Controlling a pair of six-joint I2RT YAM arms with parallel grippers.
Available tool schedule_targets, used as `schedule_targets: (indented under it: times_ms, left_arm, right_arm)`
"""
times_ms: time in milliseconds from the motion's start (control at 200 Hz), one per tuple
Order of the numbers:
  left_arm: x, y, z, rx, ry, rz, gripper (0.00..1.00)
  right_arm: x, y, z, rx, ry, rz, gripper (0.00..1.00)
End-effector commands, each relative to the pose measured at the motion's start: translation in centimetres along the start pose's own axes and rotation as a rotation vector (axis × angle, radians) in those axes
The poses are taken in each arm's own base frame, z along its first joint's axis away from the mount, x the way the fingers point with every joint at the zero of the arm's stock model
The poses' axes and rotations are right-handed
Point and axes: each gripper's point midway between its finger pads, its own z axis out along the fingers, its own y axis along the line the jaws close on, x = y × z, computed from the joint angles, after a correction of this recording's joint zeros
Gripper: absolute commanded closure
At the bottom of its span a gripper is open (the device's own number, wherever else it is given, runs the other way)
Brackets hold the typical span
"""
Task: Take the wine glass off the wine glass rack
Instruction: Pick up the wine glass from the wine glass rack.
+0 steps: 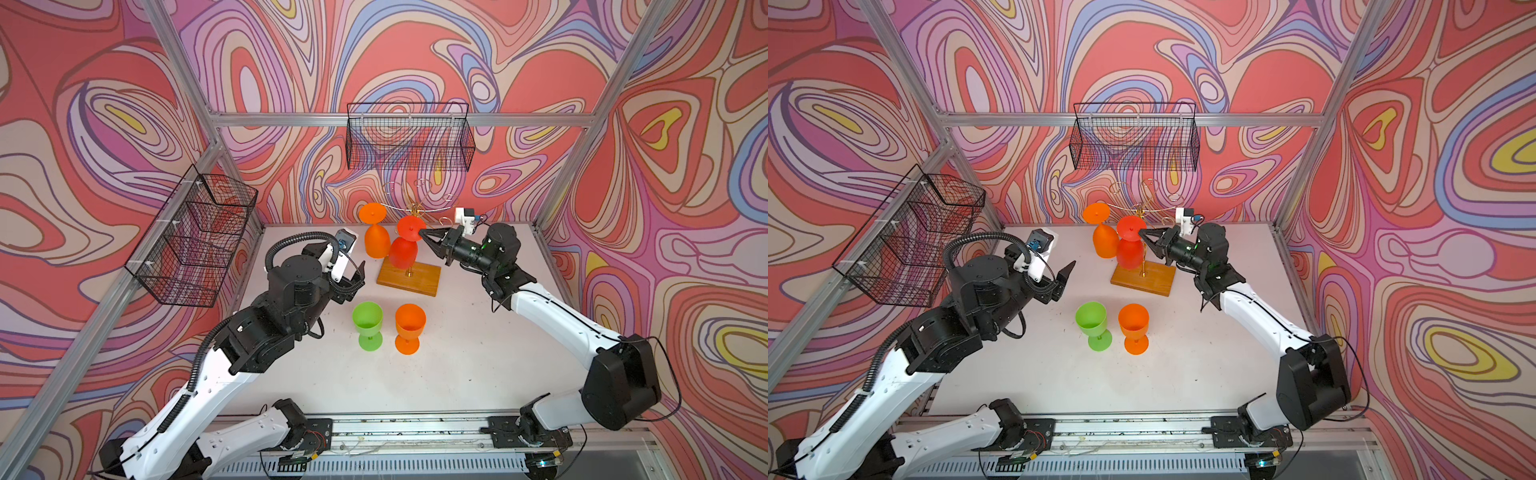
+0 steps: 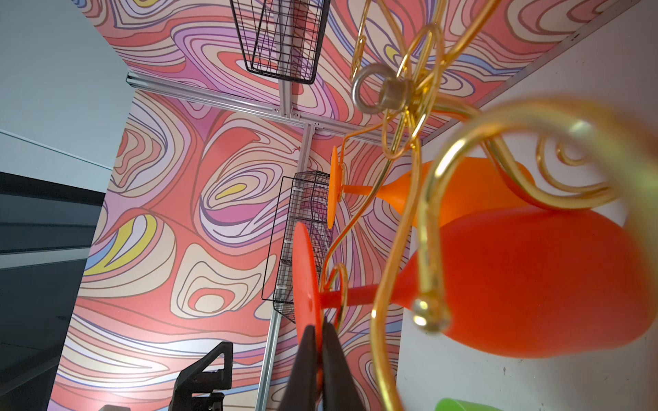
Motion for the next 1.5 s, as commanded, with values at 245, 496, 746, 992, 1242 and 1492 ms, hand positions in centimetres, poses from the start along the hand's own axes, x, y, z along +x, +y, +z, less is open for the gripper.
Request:
schedule_targets:
  times_ms: [245,496,746,992,1242,1492]
  left_arm:
    - [0.2,0.1,0.0,-0.007,0.006,0.026,0.16]
    - [0.4,0.1,-0.1,-0.006,0.009,0.026,0.16]
    - [0.8,-0.1,0.1,-0.001,0.015,0.021,0.17]
    - [0.8,0.0,0.2,-0.002,0.016,0.021,0.17]
    - [0.9,-0.1,0.5,0.0,0.022,0.017,0.17]
    - [0.9,-0.2,0.6,0.004,0.023,0.01,0.15]
  right_arm:
    - [-0.2,1.7,0.1,0.049,0.019,-0.047,1.0]
    - [0.0,1.9,0.1,0.094,0.048,-0.054,1.0]
    - [0.6,1.8,0.1,0.092,0.084,-0.04,1.0]
    - [0.7,2.0,0.3,0.074,0.099,-0.031,1.0]
    - [1.3,2.0,0.9,0.055,0.127,-0.018,1.0]
    - [1.3,2.2,1.7,0.031,0.135,-0.018,1.0]
